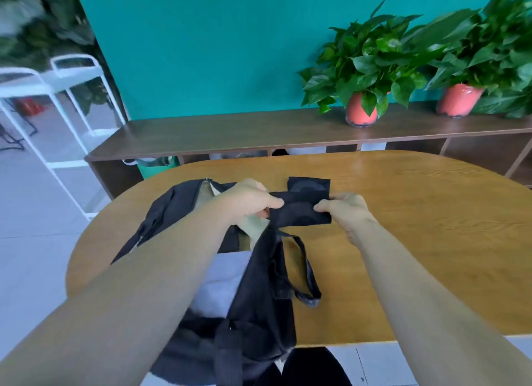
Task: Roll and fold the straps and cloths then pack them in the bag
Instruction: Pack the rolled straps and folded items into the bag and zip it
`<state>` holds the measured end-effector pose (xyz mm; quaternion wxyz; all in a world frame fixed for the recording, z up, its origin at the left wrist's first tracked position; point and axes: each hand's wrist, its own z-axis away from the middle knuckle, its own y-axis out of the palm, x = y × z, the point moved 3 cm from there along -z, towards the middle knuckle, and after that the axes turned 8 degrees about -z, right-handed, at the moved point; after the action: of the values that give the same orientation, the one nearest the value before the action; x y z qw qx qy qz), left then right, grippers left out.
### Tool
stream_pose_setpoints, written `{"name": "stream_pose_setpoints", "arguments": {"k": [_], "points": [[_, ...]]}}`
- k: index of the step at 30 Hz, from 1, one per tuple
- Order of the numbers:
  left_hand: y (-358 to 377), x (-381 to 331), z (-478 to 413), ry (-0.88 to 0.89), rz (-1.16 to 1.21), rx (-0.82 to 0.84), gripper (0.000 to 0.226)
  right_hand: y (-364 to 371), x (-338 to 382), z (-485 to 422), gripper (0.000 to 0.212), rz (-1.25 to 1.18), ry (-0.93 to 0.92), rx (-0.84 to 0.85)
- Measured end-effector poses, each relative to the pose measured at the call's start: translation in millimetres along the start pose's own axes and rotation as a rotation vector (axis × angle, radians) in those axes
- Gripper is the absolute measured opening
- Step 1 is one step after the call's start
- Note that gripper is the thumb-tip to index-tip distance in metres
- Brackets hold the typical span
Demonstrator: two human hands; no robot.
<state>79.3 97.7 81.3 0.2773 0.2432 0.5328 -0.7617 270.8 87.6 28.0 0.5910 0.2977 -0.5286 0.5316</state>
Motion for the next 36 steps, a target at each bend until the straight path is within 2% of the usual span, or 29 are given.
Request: {"name": "stream_pose_setpoints", "arguments": {"k": [1, 4, 5, 7, 10, 12, 14, 17, 22, 28, 32, 34, 36], "points": [[-11.3, 11.9, 9.7, -0.01, 0.001, -0.013, 0.014, 9.3, 4.9, 10.2, 0.053, 0.004, -0.03, 0.022], [-42.4, 51.2, 38.2, -0.071, 0.003, -0.058, 0.034, 44.1, 16.9, 41.3, 0.039, 0.085, -0.11, 0.108], [-49.1, 66.9, 43.0, -0.089, 0.006, -0.061, 0.027, 57.3, 19.0, 50.9, 0.036, 0.141, -0.129, 0.137], [-57.7, 94.3, 57.6, -0.143, 0.007, -0.079, 0.007, 84.2, 21.4, 72.6, 0.033, 0.319, -0.162, 0.151], [-58.6, 128.2, 70.2, -0.162, -0.038, -0.106, 0.026, 117.8, 19.3, 96.2, 0.035, 0.629, -0.259, 0.098], [-53.4, 143.1, 72.2, -0.162, -0.177, -0.131, 0.026, 131.8, 13.0, 100.9, 0.038, 0.748, -0.292, 0.076], [-50.0, 151.6, 74.6, -0.14, -0.408, -0.173, 0.009, 139.5, 9.0, 104.2, 0.03, 0.817, -0.321, 0.054], [-43.2, 155.6, 71.4, -0.127, -0.549, -0.238, 0.038, 144.4, 5.8, 105.8, 0.021, 0.891, -0.368, 0.009], [-34.9, 161.6, 63.8, -0.092, -0.682, -0.323, 0.035, 150.0, -4.1, 97.9, 0.024, 0.971, -0.362, -0.003], [-40.4, 158.5, 64.9, 0.042, -0.779, -0.405, 0.024, 147.0, -1.6, 96.5, 0.026, 1.0, -0.427, -0.005], [-39.6, 146.6, 72.6, 0.243, -0.849, -0.477, 0.016, 144.1, 7.2, 108.7, 0.018, 1.038, -0.623, -0.014], [-33.2, 145.0, 77.1, 0.332, -0.948, -0.465, 0.028, 147.0, 3.5, 115.7, 0.017, 1.117, -0.735, 0.029], [-29.0, 149.8, 77.4, 0.332, -1.046, -0.394, 0.04, 149.2, -5.5, 120.0, 0.02, 1.199, -0.767, 0.098]]}}
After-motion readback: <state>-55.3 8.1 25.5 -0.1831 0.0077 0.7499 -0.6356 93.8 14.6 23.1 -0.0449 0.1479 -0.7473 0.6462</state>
